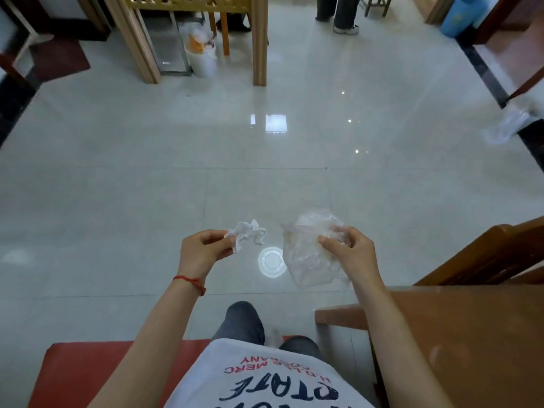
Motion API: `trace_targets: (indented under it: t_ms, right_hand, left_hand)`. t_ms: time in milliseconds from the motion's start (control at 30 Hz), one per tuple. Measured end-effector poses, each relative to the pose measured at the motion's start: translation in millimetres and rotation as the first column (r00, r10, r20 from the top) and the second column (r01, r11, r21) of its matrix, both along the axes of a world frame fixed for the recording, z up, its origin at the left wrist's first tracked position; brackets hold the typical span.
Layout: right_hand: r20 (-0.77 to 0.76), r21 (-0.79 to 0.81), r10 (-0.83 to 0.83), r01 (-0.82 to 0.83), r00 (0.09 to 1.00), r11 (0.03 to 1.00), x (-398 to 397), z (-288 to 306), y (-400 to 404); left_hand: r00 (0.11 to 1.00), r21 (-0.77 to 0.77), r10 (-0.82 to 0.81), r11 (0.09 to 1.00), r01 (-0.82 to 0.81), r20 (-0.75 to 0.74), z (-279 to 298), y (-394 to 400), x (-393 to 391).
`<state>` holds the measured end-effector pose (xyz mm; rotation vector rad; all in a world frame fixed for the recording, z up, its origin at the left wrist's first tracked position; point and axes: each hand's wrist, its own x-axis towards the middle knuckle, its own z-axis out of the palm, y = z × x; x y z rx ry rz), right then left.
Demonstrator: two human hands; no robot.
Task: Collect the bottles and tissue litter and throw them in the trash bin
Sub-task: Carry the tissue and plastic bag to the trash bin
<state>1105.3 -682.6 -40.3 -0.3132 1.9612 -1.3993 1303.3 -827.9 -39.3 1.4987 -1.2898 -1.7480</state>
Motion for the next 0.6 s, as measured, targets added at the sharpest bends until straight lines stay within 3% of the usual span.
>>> trace_targets:
  t_ms: [600]
  right_hand:
    - [-0.009, -0.004, -0.189, 0.189, 0.982, 0.982, -113, -3, -195]
  left_hand:
    - [0.979, -0.004, -0.204, 0.979, 0.204, 0.016, -1, -240, -145]
